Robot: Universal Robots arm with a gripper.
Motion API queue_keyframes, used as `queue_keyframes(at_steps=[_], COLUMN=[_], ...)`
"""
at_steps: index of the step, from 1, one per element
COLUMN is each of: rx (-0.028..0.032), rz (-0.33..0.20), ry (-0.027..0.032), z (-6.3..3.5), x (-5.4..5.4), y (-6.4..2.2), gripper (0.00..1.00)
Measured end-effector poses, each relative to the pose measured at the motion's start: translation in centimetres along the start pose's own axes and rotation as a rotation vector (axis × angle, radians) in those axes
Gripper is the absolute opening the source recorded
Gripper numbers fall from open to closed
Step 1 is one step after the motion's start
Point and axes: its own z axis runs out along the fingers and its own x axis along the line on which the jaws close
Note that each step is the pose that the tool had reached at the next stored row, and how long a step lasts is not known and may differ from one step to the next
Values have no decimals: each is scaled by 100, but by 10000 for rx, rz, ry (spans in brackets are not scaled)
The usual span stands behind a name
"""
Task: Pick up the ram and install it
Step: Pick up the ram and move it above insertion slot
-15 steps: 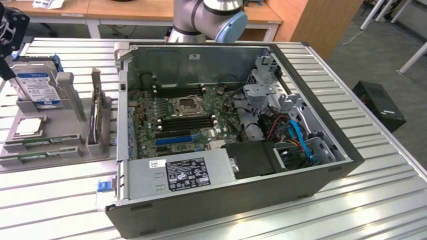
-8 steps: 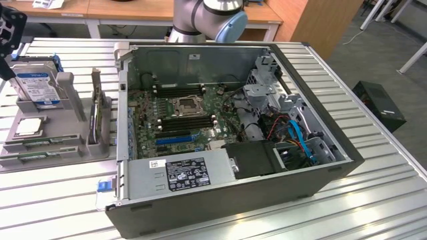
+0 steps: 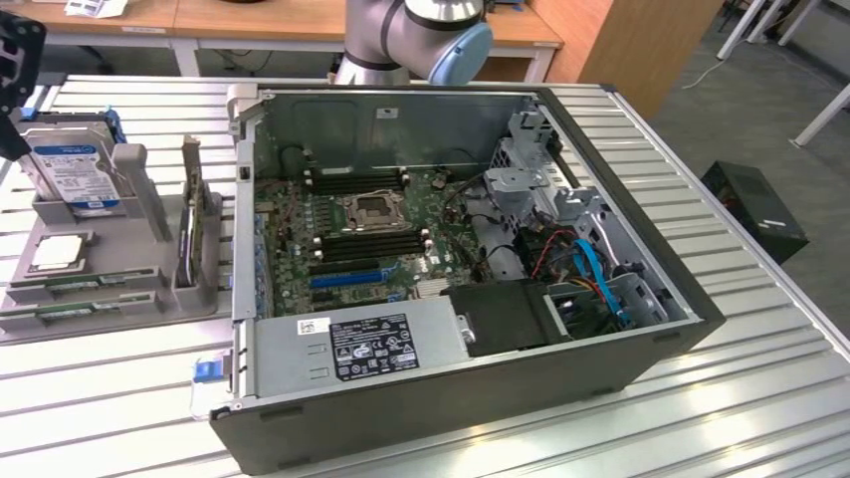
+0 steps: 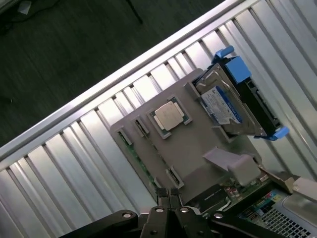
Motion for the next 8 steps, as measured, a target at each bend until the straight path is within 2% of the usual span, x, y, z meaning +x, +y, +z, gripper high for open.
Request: queue_keyframes(at_steps=[3, 8], rx=[-9, -10], rz=[-522, -608], ry=[22, 25], z=[0, 1], x=[0, 0], y=[0, 0], gripper=[11, 11])
